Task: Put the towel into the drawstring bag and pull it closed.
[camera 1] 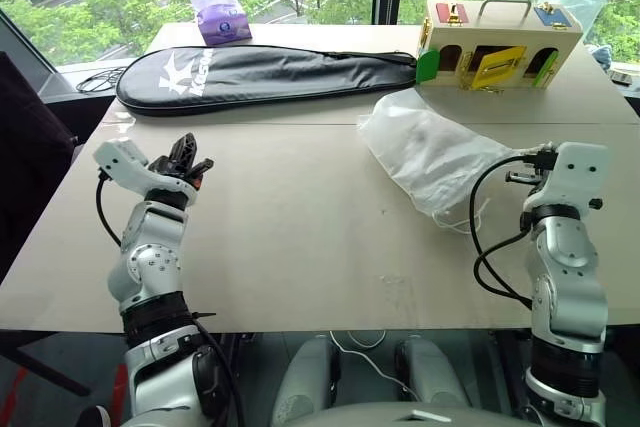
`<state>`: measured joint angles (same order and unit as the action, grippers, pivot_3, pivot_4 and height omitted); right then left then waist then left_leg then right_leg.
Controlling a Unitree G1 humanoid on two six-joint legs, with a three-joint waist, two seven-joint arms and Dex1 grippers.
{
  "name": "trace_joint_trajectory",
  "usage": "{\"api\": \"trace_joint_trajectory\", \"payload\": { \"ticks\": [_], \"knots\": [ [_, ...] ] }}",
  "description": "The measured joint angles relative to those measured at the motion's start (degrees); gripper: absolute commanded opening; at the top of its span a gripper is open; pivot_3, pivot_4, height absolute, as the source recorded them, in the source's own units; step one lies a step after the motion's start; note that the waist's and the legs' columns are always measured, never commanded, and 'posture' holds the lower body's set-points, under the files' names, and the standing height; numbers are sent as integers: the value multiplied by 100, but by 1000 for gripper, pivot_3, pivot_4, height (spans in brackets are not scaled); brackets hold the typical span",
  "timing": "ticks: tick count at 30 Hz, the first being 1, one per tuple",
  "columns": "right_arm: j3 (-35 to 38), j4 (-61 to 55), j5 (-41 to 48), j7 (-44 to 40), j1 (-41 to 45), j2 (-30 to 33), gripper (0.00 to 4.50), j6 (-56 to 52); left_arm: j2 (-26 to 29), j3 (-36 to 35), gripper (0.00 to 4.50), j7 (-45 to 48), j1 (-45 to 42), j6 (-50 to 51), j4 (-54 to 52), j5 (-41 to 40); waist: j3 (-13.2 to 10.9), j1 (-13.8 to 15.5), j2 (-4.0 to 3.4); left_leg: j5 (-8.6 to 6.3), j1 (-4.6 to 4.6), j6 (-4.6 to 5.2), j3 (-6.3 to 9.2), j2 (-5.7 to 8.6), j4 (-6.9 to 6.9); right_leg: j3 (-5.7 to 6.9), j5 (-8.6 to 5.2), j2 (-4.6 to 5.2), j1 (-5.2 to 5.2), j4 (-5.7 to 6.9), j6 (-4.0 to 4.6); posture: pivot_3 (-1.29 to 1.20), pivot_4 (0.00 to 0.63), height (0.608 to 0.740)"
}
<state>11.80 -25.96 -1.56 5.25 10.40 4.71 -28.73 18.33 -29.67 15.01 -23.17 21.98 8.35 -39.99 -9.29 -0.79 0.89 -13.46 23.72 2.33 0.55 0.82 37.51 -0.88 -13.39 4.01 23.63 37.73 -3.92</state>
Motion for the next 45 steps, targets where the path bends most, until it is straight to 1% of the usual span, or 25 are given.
{"api": "trace_joint_trajectory", "payload": {
  "ticks": [3, 6, 7, 8, 9, 11, 12, 14, 15, 17, 20, 22, 23, 24, 25, 26, 27, 29, 30, 31, 34, 36, 41, 45],
  "knots": [
    [-329, -35, 360, -492, -12, -16, 0, -144, 54, 518, 28, 351, 49, 12, -112, 238, 0, -9, 0, 0, 0, 0, -1, 0, 0, -1, 0, 0, -1, -1, 0, 0, 150, 740],
    [-870, -253, 841, -1338, -254, 398, 0, -553, 106, 1106, 28, 819, 114, 95, -289, 398, 0, -5, 0, -1, 3, 1, 0, -1, 0, 1, 0, 1, -1, -6, 0, 0, 150, 740],
    [-917, -303, 933, -1505, -319, 515, 301, -638, 107, 1182, 4, 888, 124, 112, -314, 404, 0, -2, 0, -1, 3, 1, -1, -1, 0, 1, 0, 2, -1, -7, 0, 0, 150, 740],
    [-806, -422, 1169, -1874, -495, 944, 668, -824, 112, 1287, 0, 982, 115, 117, -331, 456, -1, 9, -1, -1, 5, 1, 0, 0, 0, 1, 0, 3, -1, -8, 0, 0, 150, 740],
    [-686, -438, 1221, -1966, -564, 1111, 863, -882, 135, 1286, 0, 1001, 122, 117, -330, 477, -1, 23, 1, -1, 5, 2, 0, 2, 0, 2, 0, 5, -3, -11, 0, 0, 150, 740],
    [-89, -446, 1397, -2175, -734, 1522, 1768, -1005, 185, 1274, 0, 1016, 121, 115, -324, 516, -4, 25, 3, -1, 5, 2, 0, 2, 0, 2, 0, 5, -3, -10, 0, 0, 150, 740],
    [216, -425, 1489, -2320, -831, 1790, 2124, -1033, 210, 1272, 0, 1021, 112, 115, -317, 534, -4, 27, 3, -1, 5, 2, 0, 2, 0, 2, 0, 4, -3, -10, 0, 0, 150, 740],
    [860, -249, 1694, -2789, -1168, 2556, 2124, -1118, 278, 1232, 0, 1027, 97, 112, -290, 600, -4, 43, 5, -2, 5, 2, 1, 1, 0, 5, -1, 4, -6, -13, 0, 0, 150, 740],
    [1128, -154, 1775, -2985, -1323, 2784, 2124, -1158, 321, 1197, 0, 1027, 93, 109, -259, 618, -5, 41, 6, -2, 4, 3, 1, 0, -2, 6, -1, 2, -6, -13, 0, 0, 150, 740],
    [1658, -84, 2270, -3782, -1888, 3464, 2124, -1455, 406, 1155, 0, 1027, 66, 95, -169, 665, -5, 35, 5, -2, 1, 3, 0, -3, -7, 4, -1, 0, -5, -11, 0, 0, 150, 740],
    [1961, -339, 3071, -4531, -2264, 3819, 2124, -1979, 414, 1153, 0, 1030, 23, 83, -67, 717, -6, -22, 9, -2, -3, 3, -6, -12, -6, -4, -1, -6, -7, -11, 0, 0, 150, 740],
    [2027, -660, 3715, -4730, -2192, 3823, 2124, -2373, 413, 1175, 0, 1039, -31, 75, -35, 730, -7, -35, 11, -2, -4, 3, -8, -18, 4, -6, -1, -11, -11, -11, 0, 0, 150, 740],
    [2016, -844, 4112, -4722, -2044, 3781, 2124, -2599, 413, 1174, 0, 1048, -40, 56, -35, 738, -7, -32, 11, -2, -4, 3, -8, -18, 10, -6, -1, -10, -14, -11, -1, 0, 150, 740],
    [2003, -953, 4317, -4680, -1936, 3740, 2124, -2713, 412, 1174, 0, 1053, -42, 44, -35, 747, -7, -21, 11, -2, -3, 3, -7, -18, 15, -5, -1, -9, -15, -11, -1, 0, 150, 740],
    [1887, -1093, 4525, -4494, -1719, 3572, 2124, -2830, 413, 1157, 0, 1060, -35, 32, -36, 764, -6, -10, 22, -2, -4, 3, -4, -18, 18, -2, -1, -9, -19, -13, -1, 0, 150, 740],
    [1659, -1184, 4581, -4266, -1507, 3264, 2124, -2859, 410, 1166, 0, 1069, -35, 27, -40, 777, 1, -2, 43, -2, -2, 3, 2, -20, 19, 3, -1, -10, -20, -12, -1, 0, 150, 740],
    [1328, -1255, 4578, -4001, -1323, 2898, 2124, -2851, 393, 1181, 0, 1089, -29, 26, -43, 792, 5, 2, 56, -2, -2, 2, 6, -20, 19, 7, -1, -11, -20, -13, 0, 0, 150, 740],
    [225, -1356, 4412, -3411, -1137, 2022, 2124, -2779, 352, 1314, 0, 1151, 35, 27, -133, 840, 3, 11, 55, -2, 7, 2, 7, -18, 18, 6, -1, -5, -10, -10, 1, 0, 150, 740],
    [-357, -1356, 4228, -3186, -1143, 1724, 2124, -2693, 338, 1405, 0, 1181, 109, 29, -243, 847, 2, 31, 53, -2, 15, 2, 8, -9, 16, 7, -1, 5, -2, -7, 0, 0, 150, 740],
    [-675, -1353, 4093, -3078, -1145, 1624, 2124, -2619, 317, 1442, 0, 1203, 141, 35, -293, 849, 1, 49, 52, -2, 17, 2, 7, -4, 16, 7, -1, 11, -1, -9, -1, 0, 150, 740],
    [-1405, -1167, 3392, -2828, -1126, 1468, 2124, -1972, 311, 1453, 0, 1201, 208, 76, -468, 851, 3, 62, 59, -4, 19, 6, 4, 3, 17, 4, 1, 14, -6, -28, -2, 0, 150, 740],
    [-1566, -905, 3066, -2730, -1113, 1432, 2124, -1637, 310, 1455, 0, 1189, 220, 89, -569, 852, 2, 66, 59, -5, 16, 6, 6, 3, 17, 5, 1, 13, -6, -26, -2, 0, 150, 740],
    [-1645, -577, 2611, -2725, -1000, 1443, 2124, -1054, 276, 1458, 0, 1121, 225, 127, -655, 871, 2, 49, 58, -4, 8, 5, 8, -6, 16, 8, 0, 3, -4, -7, -1, 0, 150, 740],
    [-1651, -543, 2495, -2770, -1005, 1553, 2124, -969, 270, 1496, 0, 1125, 225, 129, -672, 904, 2, 32, 58, -4, 9, 5, 4, -5, 17, 4, 0, 4, -4, -9, -1, 0, 150, 740]
  ]
}}
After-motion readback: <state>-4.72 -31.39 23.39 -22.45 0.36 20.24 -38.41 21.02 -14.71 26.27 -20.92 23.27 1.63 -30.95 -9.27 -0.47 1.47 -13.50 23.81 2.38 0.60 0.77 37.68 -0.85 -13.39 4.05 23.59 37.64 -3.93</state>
